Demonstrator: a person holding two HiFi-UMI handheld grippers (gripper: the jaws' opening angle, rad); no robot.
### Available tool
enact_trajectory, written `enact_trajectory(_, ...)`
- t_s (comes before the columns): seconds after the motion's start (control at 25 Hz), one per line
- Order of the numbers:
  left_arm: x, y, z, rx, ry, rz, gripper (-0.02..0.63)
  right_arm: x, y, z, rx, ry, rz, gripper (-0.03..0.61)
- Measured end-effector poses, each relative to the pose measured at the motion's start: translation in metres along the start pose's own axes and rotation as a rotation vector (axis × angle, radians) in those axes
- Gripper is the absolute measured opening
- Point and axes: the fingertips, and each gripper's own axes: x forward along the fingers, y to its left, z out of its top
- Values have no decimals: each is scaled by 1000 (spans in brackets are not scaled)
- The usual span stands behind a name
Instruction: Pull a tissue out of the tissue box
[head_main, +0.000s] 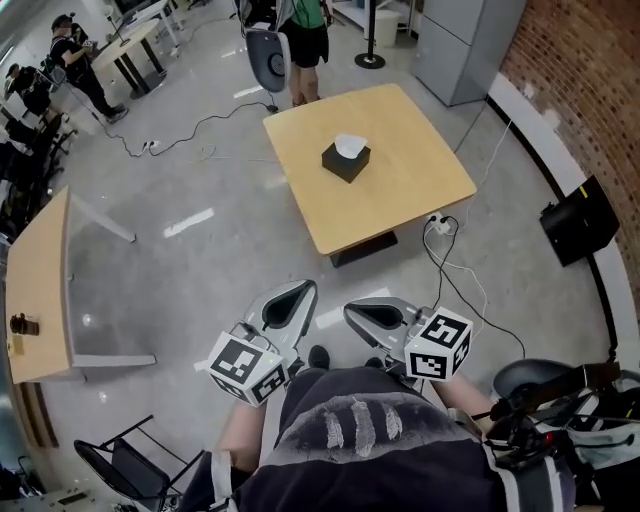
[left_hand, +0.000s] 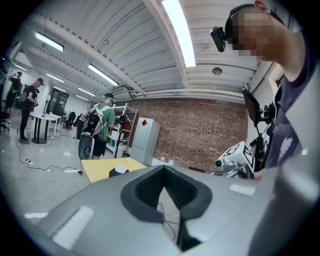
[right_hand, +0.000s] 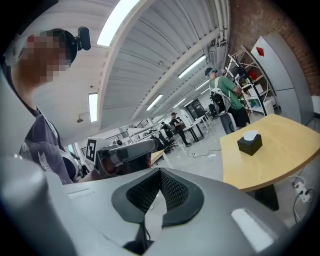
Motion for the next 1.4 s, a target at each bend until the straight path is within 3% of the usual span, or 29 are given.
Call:
enact_trajectory(0.32,-23,54,9,-19,-30,-49,3,49,3,9,-9,14,-105,-2)
enact_trajectory(0.48,-33,69,9,-23,-27,-97,3,62,5,6,10,15,-182,-3)
enact_trajectory(0.8,-49,95,-4,-45,-31,-142,3,80,13,-4,11,33,-254,-3)
enact_trajectory(1.08,-57,99,-7,-74,-33,-116,3,101,20,-7,-25,103,-207,-3)
enact_trajectory(1.4,-81,118,-12,-85,-52,-2,3,135,33,-17,-97,173,-76,-3)
